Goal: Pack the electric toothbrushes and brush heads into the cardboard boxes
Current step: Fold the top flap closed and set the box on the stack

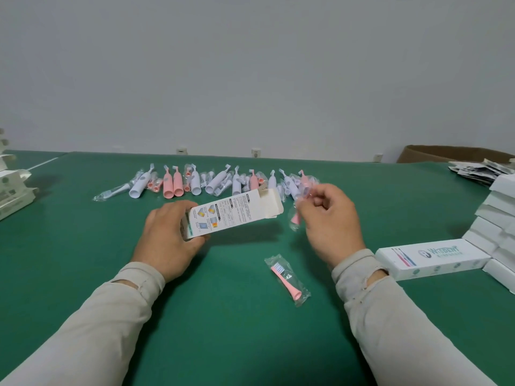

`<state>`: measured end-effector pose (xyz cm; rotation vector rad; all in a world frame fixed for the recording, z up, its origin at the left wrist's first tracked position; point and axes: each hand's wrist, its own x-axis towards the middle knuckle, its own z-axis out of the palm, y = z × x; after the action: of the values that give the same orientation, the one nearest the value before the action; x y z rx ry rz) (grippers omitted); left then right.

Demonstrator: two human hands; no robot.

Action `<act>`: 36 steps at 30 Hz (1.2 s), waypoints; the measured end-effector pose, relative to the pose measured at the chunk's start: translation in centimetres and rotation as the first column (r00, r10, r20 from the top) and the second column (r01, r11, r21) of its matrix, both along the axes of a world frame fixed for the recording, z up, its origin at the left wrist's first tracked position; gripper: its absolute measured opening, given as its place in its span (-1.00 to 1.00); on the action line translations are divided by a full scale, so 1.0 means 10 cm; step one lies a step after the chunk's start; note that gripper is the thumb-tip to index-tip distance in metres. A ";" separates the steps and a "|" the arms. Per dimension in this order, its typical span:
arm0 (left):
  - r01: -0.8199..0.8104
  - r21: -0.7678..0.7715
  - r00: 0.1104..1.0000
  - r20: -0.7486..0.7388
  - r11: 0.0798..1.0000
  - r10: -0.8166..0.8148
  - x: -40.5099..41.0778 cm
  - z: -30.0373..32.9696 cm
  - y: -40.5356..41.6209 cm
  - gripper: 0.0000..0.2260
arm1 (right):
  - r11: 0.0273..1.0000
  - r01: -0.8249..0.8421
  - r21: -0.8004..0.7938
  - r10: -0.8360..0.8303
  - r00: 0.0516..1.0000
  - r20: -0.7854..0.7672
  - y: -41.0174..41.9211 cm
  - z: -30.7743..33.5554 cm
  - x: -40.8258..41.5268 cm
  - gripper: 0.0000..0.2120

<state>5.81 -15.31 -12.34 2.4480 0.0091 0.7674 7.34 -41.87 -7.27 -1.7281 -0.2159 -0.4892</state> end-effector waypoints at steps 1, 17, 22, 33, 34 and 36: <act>0.020 0.002 1.000 0.001 1.000 -0.020 -0.01 0.00 -0.01 -0.59 | 0.994 -0.042 0.096 0.043 0.999 -0.002 0.02 0.01 -0.01 -0.77; 0.133 0.002 0.991 -0.005 0.991 -0.133 -0.04 0.01 -0.09 -0.55 | 0.960 -0.052 0.276 0.053 0.999 0.004 0.17 -0.08 -0.07 -0.83; 0.116 -0.005 0.993 -0.010 0.993 -0.116 -0.05 0.02 -0.08 -0.55 | 0.993 0.047 0.106 -0.050 0.998 0.024 0.18 -0.13 -0.02 -0.85; 0.145 0.010 0.989 -0.016 0.989 -0.145 -0.04 0.02 -0.09 -0.56 | 0.981 0.185 0.058 -0.187 0.982 0.017 0.17 -0.15 0.01 -0.86; 0.145 0.013 0.989 -0.018 0.989 -0.144 -0.04 0.02 -0.09 -0.57 | 0.980 0.193 0.044 -0.194 0.981 0.021 0.18 -0.15 0.00 -0.86; 0.140 0.022 0.990 -0.022 0.990 -0.140 -0.04 0.02 -0.09 -0.57 | 0.982 0.187 0.020 -0.188 0.982 0.032 0.19 -0.15 -0.02 -0.85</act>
<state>5.38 -16.20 -12.18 2.4481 -0.1632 0.6843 7.18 -40.00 -8.76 -1.7332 -0.0729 -0.6566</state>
